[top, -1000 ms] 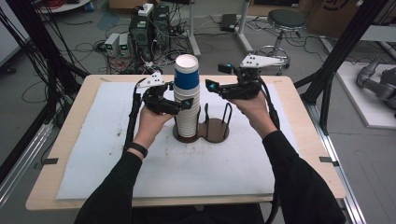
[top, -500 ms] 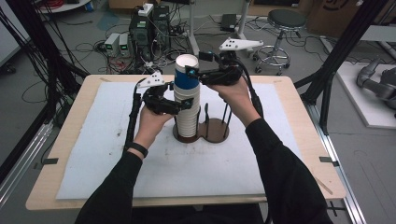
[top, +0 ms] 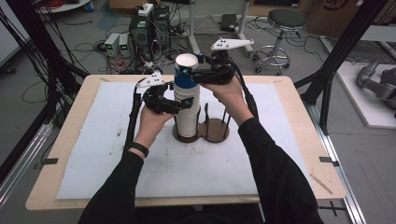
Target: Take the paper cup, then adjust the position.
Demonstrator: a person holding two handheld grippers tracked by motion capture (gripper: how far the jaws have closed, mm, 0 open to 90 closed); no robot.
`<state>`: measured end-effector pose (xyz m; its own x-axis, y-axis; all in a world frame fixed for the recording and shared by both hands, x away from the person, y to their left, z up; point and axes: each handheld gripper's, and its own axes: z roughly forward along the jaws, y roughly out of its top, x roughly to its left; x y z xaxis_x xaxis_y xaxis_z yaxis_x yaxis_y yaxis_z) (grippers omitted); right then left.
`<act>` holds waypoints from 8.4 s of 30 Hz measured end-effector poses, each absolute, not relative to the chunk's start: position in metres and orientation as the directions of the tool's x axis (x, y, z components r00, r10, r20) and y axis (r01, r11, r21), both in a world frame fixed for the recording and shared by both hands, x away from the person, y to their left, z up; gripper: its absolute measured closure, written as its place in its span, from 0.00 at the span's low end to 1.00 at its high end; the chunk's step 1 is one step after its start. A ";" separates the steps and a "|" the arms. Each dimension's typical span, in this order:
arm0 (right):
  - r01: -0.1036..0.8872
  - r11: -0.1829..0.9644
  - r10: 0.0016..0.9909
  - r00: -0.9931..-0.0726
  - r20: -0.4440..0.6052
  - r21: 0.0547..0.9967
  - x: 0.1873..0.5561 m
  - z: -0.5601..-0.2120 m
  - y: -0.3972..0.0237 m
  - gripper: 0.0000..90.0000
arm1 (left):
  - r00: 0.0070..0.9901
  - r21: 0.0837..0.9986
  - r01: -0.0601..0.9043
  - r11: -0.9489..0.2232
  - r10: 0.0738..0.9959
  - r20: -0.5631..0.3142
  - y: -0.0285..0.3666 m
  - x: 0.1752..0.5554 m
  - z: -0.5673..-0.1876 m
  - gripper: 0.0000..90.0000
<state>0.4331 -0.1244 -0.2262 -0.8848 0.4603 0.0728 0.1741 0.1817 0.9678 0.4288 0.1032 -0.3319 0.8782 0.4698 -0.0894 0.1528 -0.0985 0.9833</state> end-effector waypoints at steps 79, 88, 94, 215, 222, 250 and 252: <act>0.022 0.157 0.385 -0.922 -0.040 0.987 0.328 -0.242 -0.213 0.33 | 0.875 0.982 0.154 -0.109 0.477 -0.085 0.102 0.427 -0.331 0.12; 0.056 0.182 0.372 -0.928 -0.016 0.982 0.322 -0.273 -0.213 0.33 | 0.875 0.982 0.155 -0.112 0.477 -0.084 0.102 0.427 -0.331 0.12; 0.082 0.175 0.375 -0.927 0.010 0.981 0.317 -0.294 -0.217 0.33 | 0.874 0.982 0.155 -0.105 0.477 -0.087 0.102 0.428 -0.331 0.12; 0.192 0.147 0.397 -0.910 0.120 0.970 0.314 -0.356 -0.234 0.33 | 0.899 0.975 0.141 -0.173 0.435 -0.053 0.121 0.306 -0.391 0.02; 0.185 0.158 0.368 -0.922 0.116 0.970 0.312 -0.356 -0.228 0.33 | 0.918 0.971 0.150 -0.187 0.391 -0.066 0.107 0.306 -0.396 0.02; 0.185 0.204 0.259 -0.957 0.130 0.961 0.303 -0.365 -0.196 0.33 | 0.961 0.969 0.169 -0.178 0.247 -0.122 0.063 0.307 -0.411 0.02; 0.185 0.204 0.255 -0.958 0.130 0.961 0.303 -0.366 -0.194 0.33 | 0.964 0.968 0.170 -0.182 0.235 -0.125 0.061 0.307 -0.411 0.02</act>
<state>0.3027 -0.1940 -0.3655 -0.9582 0.2549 0.1302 0.1850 0.2042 0.9613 0.3068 0.0607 -0.4113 0.9640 0.2347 -0.1251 0.1700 -0.1821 0.9685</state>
